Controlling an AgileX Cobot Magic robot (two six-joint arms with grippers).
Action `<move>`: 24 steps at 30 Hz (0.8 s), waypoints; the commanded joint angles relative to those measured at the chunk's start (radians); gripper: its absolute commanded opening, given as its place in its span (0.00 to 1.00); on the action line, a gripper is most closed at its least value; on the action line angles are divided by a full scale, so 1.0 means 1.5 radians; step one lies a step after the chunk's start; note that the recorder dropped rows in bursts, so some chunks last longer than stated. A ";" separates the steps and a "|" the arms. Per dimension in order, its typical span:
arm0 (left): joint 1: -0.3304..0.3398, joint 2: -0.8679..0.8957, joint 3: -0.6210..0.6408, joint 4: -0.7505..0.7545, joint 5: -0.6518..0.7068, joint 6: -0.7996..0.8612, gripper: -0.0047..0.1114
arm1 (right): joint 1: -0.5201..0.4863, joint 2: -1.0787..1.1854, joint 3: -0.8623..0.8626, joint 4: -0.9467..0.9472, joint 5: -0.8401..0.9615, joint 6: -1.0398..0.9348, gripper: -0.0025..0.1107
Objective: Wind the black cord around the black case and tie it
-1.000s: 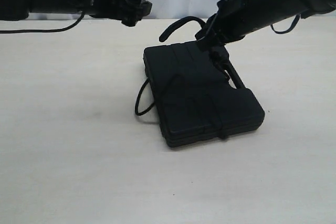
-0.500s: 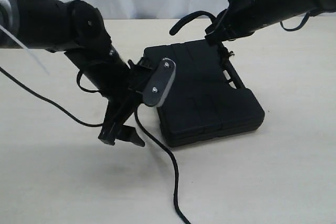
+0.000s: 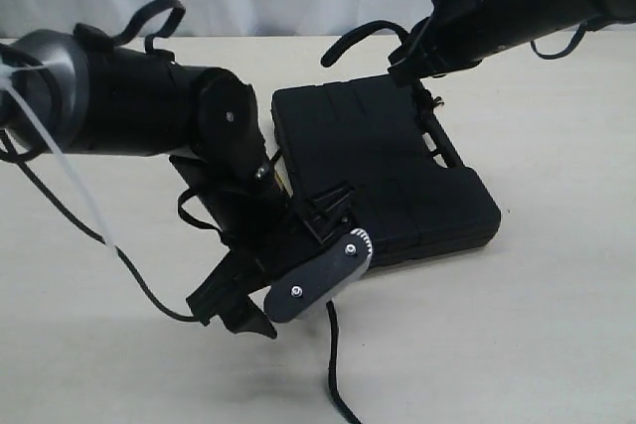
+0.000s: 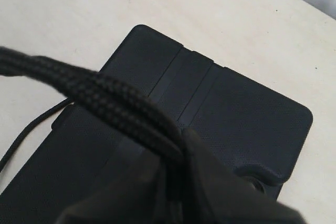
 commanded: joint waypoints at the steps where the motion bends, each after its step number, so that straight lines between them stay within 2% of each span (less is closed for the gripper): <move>1: -0.016 0.033 0.004 0.012 -0.011 0.004 0.70 | -0.003 -0.001 0.002 -0.001 0.001 0.002 0.06; 4: -0.024 0.057 0.004 0.018 -0.024 0.004 0.65 | -0.003 -0.001 0.002 -0.001 0.004 0.002 0.06; 13: -0.027 0.068 0.004 0.022 -0.100 0.004 0.63 | -0.003 -0.001 0.002 0.004 0.002 0.002 0.06; 15: -0.027 0.068 0.004 0.022 -0.110 0.004 0.52 | -0.003 -0.001 0.002 0.004 0.002 0.002 0.06; 19: -0.027 0.068 0.004 0.017 -0.114 -0.010 0.16 | -0.003 -0.001 0.002 0.004 0.002 0.002 0.06; 20: -0.027 0.068 0.004 0.015 -0.107 -0.010 0.11 | -0.003 -0.001 0.002 0.004 0.002 0.002 0.06; 21: -0.027 0.068 0.004 0.015 -0.102 -0.010 0.05 | -0.003 -0.001 0.002 0.004 0.002 0.002 0.06; 24: -0.027 0.068 0.004 -0.007 -0.086 -0.026 0.04 | -0.003 -0.001 0.002 0.004 0.002 0.002 0.06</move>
